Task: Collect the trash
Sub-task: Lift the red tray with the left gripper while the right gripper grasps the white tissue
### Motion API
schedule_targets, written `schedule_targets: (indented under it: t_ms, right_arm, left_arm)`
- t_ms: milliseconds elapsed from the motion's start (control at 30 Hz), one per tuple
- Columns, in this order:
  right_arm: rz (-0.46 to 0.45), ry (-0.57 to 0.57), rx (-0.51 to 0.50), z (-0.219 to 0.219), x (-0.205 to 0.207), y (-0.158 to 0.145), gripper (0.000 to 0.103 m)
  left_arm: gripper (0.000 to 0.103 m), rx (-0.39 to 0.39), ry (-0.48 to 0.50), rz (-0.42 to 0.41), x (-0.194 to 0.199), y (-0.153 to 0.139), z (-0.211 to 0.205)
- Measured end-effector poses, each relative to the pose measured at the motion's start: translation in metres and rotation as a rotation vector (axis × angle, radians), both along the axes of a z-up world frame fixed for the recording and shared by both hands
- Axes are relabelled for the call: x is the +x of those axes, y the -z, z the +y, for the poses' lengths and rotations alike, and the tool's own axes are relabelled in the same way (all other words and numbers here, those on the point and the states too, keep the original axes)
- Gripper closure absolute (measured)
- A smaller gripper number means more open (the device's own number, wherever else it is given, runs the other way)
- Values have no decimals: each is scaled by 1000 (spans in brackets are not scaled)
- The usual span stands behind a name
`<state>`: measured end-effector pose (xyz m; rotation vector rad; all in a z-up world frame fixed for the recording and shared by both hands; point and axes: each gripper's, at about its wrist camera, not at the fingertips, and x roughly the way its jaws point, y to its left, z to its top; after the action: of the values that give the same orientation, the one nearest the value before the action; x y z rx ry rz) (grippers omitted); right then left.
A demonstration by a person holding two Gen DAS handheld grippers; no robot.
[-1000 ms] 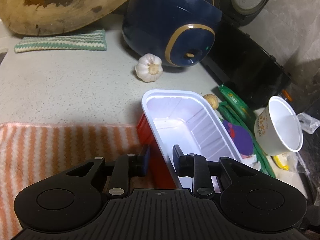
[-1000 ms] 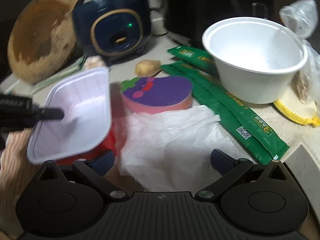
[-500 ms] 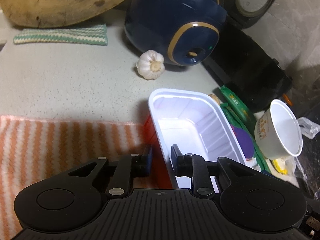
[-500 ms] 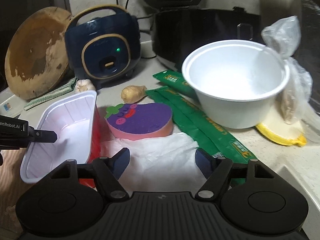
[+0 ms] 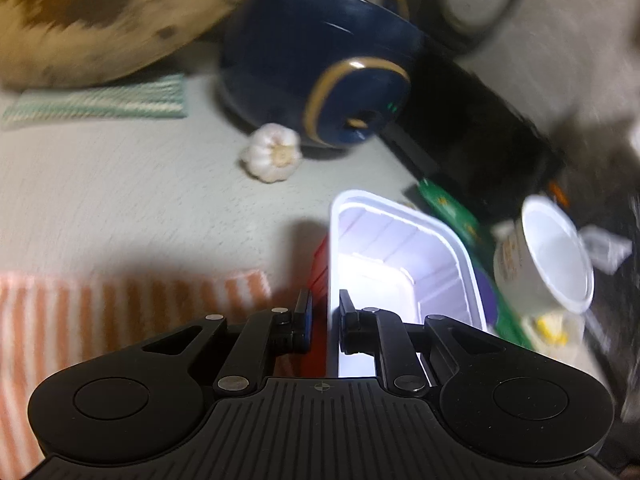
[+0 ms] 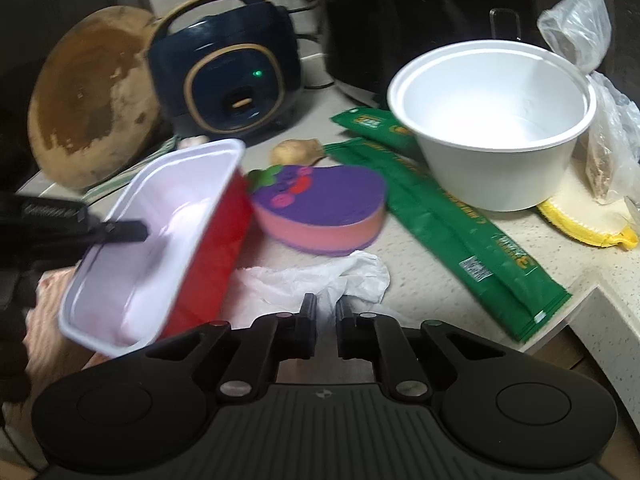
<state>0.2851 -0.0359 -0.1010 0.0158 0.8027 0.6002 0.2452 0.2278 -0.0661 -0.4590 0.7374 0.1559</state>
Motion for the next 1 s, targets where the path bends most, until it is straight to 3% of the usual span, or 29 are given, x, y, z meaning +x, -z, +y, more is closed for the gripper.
schedule_targets:
  t_ms: [133, 367, 567, 767, 833, 900, 1000]
  right_arm:
    - [-39, 15, -35, -3, -5, -6, 95]
    - [-67, 144, -62, -21, 19, -4, 94]
    - [-35, 142, -16, -25, 25, 0, 92]
    - [-19, 135, -4, -22, 18, 4, 66]
    - [-25, 133, -7, -23, 15, 3, 53]
    - [-45, 138, -26, -22, 11, 2, 46]
    - [-95, 134, -76, -19, 4, -1, 44]
  left_arm:
    - [87, 94, 81, 35, 11, -3, -3]
    - [83, 26, 83, 19, 5, 7, -1]
    - [83, 62, 78, 51, 9, 11, -10]
    - [88, 6, 19, 42, 5, 10, -7]
    - [89, -2, 27, 24, 1, 6, -4]
    - [90, -10, 31, 10, -3, 2, 0]
    - [91, -22, -1, -16, -11, -5, 7]
